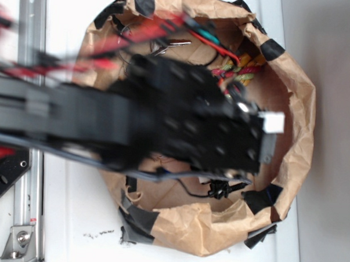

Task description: Grab the black box.

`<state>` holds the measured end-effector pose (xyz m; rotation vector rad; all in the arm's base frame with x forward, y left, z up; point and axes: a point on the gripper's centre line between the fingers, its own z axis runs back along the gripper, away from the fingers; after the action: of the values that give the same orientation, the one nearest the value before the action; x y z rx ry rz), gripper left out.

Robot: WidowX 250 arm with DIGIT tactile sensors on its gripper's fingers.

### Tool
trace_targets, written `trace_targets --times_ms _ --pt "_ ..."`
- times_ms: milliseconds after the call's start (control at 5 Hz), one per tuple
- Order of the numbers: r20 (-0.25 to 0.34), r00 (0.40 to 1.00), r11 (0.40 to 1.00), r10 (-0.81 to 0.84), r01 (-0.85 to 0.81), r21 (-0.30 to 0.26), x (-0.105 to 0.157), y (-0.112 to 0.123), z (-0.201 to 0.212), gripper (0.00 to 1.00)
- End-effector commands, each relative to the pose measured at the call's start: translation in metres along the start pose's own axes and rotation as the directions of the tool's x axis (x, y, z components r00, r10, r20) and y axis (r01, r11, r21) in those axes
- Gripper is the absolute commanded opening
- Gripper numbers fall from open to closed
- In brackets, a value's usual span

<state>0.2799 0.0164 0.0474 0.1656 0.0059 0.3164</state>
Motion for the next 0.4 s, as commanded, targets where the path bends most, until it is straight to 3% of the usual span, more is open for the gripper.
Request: trace_targets --times_ms 0,200 --pt "-0.003 0.998 0.998 -0.061 0.061 0.018 0.0192 -0.0071 -0.0340 1.00" --pt "-0.019 0.996 0.996 -0.085 0.086 0.028 0.0139 -0.0081 -0.0436 0.38"
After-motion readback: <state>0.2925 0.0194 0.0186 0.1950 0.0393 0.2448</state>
